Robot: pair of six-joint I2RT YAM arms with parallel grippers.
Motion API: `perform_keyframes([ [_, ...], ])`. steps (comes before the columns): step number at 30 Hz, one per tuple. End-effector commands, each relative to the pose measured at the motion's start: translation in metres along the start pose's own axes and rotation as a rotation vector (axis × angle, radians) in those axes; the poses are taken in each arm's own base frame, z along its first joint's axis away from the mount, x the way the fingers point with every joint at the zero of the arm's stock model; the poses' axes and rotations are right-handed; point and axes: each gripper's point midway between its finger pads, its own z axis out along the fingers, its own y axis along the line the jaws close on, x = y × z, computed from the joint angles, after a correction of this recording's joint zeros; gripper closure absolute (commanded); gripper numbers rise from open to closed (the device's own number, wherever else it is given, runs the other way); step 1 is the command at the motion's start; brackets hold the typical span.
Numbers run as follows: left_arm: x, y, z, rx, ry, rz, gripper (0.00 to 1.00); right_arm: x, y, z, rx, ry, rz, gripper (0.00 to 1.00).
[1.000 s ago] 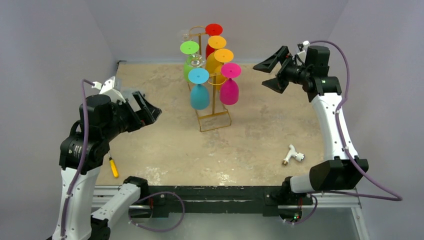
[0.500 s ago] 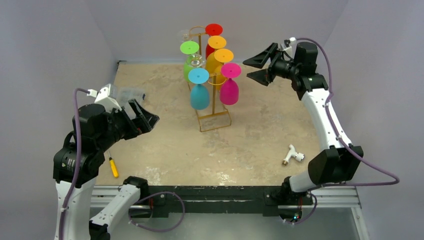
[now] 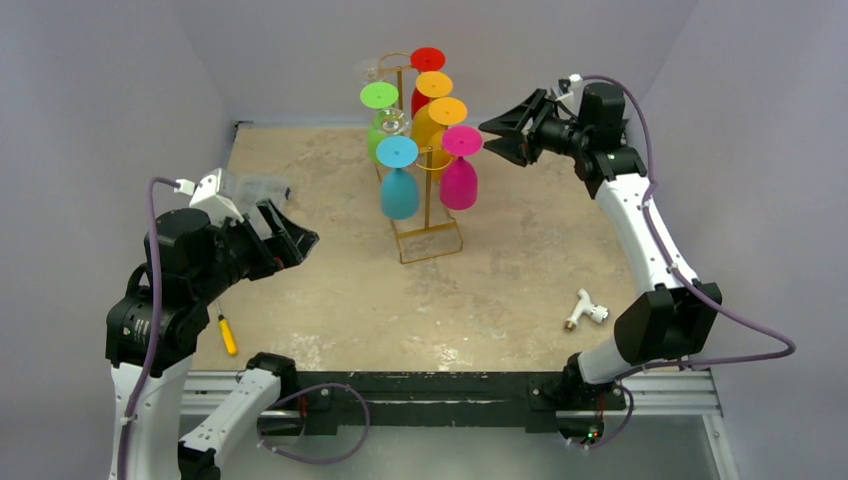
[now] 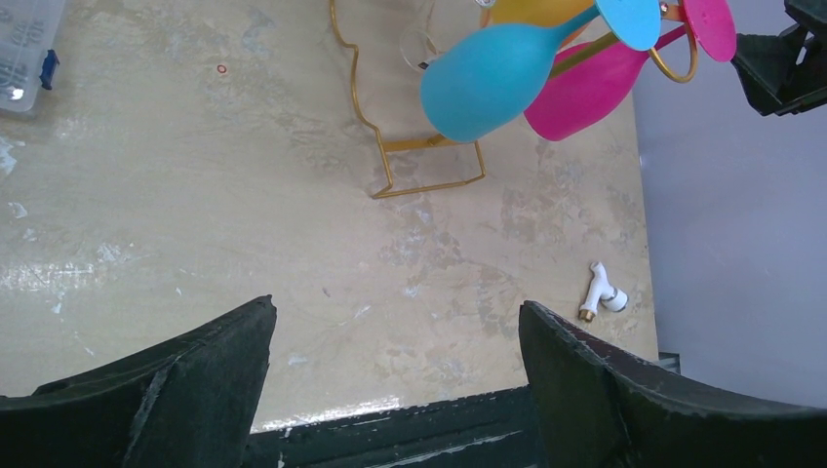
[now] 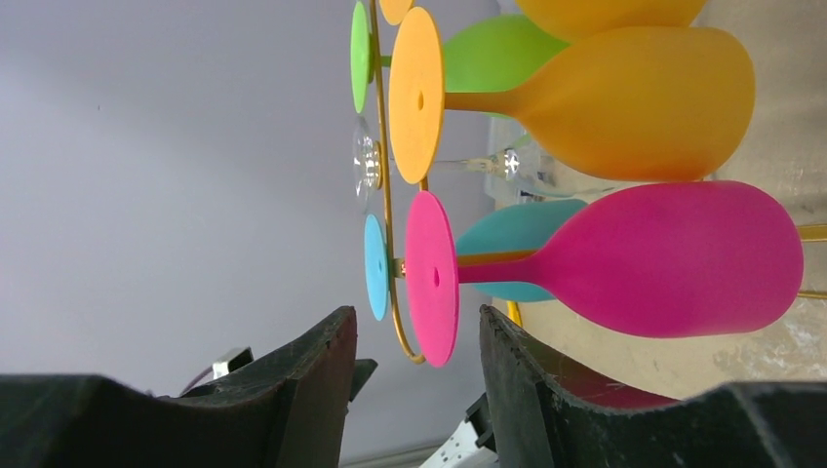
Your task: Take the wine glass off the wine glass rack
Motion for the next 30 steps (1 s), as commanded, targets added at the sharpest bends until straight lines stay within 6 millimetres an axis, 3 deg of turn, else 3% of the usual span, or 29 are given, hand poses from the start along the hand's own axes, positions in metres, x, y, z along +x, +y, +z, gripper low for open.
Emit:
perform_keyframes([
  [1, -0.007, -0.005, -0.007, 0.019, -0.03, 0.031, 0.08, 0.0, 0.013, 0.001, -0.04, 0.012, -0.03, 0.53],
  [15, -0.019, -0.005, -0.016, 0.003, -0.07, 0.068, 0.09, 0.007, 0.016, 0.01, -0.042, 0.042, -0.033, 0.69],
  [30, -0.016, -0.002, -0.019, -0.005, -0.077, 0.053, 0.09, 0.011, 0.015, 0.01, -0.037, 0.062, -0.035, 0.82],
])
